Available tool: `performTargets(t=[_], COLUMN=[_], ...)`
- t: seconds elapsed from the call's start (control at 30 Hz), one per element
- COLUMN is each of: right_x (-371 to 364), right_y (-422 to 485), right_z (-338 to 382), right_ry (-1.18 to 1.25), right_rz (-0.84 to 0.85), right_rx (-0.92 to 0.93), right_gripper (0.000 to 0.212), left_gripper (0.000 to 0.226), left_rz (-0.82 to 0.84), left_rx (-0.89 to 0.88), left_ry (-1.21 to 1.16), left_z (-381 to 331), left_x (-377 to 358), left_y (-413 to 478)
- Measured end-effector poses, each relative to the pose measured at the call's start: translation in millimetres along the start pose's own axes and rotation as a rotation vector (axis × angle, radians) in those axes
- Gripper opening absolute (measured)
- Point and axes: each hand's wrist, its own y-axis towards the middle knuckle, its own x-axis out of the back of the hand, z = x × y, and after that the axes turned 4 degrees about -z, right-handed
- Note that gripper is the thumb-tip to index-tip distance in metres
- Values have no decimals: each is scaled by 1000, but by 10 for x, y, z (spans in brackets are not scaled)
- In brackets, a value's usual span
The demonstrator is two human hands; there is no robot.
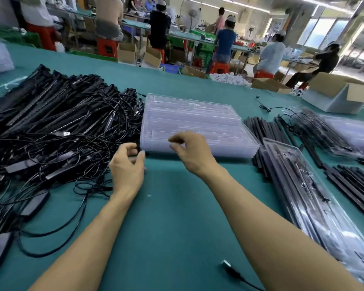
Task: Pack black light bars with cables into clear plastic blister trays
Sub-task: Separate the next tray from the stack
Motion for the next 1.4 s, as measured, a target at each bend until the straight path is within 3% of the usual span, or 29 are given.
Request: performTargets(t=[0.13,0.23,0.3,0.5,0.83,1.0,1.27,1.4], right_x=[-291,-517,-617,-680,-627,-674,-625,-550], right_y=[400,551,576,695,761,795,805,812], right_z=[127,188,176,204,280,297,253,243], right_ry=[-40,-5,-12,-60,-104,-255,-133,48], right_rz=[27,96,34,19,61,108,105,112], right_rx=[49,4,-65,-145,-76,-30,-26,-40], right_gripper=[31,23,22,33,22,21,39,50], left_gripper=[32,21,15,20,24,27,13,8], left_rz=[0,-13,-47,-26,3,17,-7,-21], left_rx=[50,25,2,45,91,101,189,229], left_ry=[-104,-87,-65,-86,-143,-169,-250,-235], left_z=[49,96,107,172,145,104,74,79], left_x=[-149,-224,-255,-280,-260,-264,-301,-313], left_y=[220,328,349,376,364,354,369,390])
